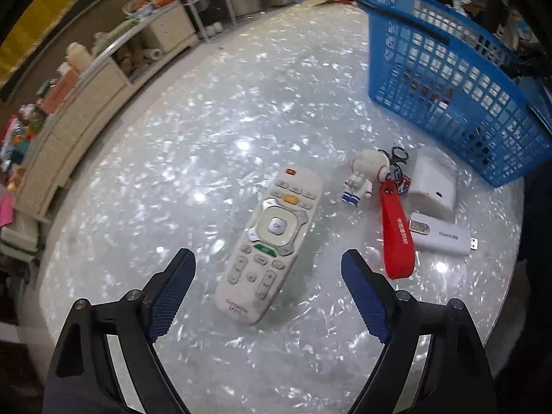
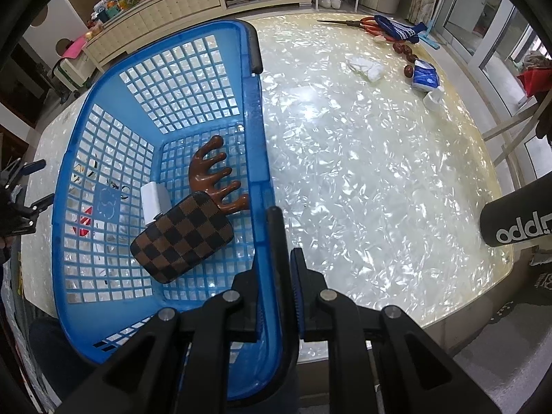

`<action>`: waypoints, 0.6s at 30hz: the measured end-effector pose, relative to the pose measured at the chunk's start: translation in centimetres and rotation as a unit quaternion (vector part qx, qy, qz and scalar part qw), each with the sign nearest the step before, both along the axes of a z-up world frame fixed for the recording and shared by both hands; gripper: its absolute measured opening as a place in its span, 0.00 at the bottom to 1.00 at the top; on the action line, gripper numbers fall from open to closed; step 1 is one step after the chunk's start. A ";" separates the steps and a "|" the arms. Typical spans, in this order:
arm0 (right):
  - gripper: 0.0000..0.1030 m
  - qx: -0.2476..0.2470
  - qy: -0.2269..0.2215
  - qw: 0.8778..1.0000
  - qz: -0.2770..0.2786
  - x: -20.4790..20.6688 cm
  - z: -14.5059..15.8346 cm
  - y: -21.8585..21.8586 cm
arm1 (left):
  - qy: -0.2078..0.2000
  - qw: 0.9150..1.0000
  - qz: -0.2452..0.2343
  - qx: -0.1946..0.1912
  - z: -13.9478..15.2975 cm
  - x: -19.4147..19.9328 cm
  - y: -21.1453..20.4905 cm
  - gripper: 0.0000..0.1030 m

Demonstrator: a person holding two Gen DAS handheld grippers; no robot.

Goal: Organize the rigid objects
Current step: 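Move the left gripper back over the white TV remote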

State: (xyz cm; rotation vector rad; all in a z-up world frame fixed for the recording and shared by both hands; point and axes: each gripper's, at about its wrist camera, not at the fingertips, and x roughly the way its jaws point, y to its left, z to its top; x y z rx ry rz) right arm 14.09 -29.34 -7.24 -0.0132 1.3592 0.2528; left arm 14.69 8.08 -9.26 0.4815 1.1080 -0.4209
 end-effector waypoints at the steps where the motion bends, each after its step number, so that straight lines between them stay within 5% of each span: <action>1: 0.13 -0.001 0.000 1.000 0.001 0.0 0.0 0.0 | 0.003 1.000 -0.008 0.000 -0.3 0.2 0.0 0.86; 18: 0.13 0.011 0.018 1.000 0.004 -0.2 -0.9 0.1 | 0.041 0.996 -0.077 0.010 -5.3 3.9 -1.3 0.86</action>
